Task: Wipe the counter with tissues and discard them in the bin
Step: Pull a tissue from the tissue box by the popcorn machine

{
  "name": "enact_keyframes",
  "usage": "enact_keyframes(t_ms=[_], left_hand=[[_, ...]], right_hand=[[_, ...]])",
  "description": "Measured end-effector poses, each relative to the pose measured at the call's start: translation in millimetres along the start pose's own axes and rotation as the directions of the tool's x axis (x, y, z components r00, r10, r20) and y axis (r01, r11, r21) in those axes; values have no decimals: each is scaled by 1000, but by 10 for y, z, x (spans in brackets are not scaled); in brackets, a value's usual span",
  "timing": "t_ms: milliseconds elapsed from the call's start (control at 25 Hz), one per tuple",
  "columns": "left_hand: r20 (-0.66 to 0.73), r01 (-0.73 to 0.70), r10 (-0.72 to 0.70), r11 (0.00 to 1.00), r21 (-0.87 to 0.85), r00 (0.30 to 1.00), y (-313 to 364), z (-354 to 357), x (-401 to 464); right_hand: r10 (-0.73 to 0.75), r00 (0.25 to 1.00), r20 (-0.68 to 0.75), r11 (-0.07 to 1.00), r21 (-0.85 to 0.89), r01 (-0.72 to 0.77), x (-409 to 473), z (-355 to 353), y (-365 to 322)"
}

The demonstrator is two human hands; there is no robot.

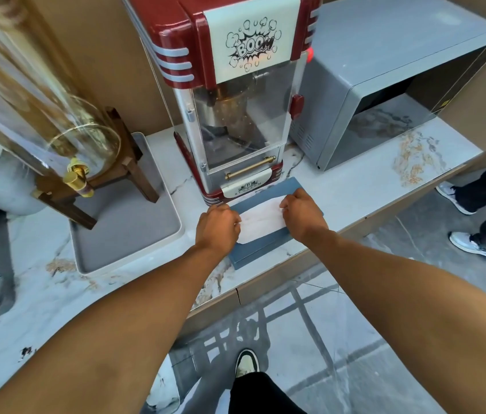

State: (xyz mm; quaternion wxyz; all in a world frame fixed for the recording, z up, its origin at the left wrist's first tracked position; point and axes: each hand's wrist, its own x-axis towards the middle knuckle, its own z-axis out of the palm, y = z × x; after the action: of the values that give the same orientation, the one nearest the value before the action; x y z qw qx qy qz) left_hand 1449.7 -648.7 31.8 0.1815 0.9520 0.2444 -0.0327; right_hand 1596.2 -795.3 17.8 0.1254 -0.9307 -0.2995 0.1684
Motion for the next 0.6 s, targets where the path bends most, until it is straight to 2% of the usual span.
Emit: enact_keyframes(t_ms=[320,440,600], left_hand=[[-49,13,-14,1000,-20,999,-268,-128,-252],[-92,31,-34,999,-32,995,-514,-245,-444],[-128,80,-87,995,-58,988,-952,-411,-831]], right_hand=[[-58,997,-55,998,10,58,-238,39,-284],[-85,994,-66,996,-8,85,-378,85,-577],[-156,988,-10,987,-32,155,-604,224,-1096]])
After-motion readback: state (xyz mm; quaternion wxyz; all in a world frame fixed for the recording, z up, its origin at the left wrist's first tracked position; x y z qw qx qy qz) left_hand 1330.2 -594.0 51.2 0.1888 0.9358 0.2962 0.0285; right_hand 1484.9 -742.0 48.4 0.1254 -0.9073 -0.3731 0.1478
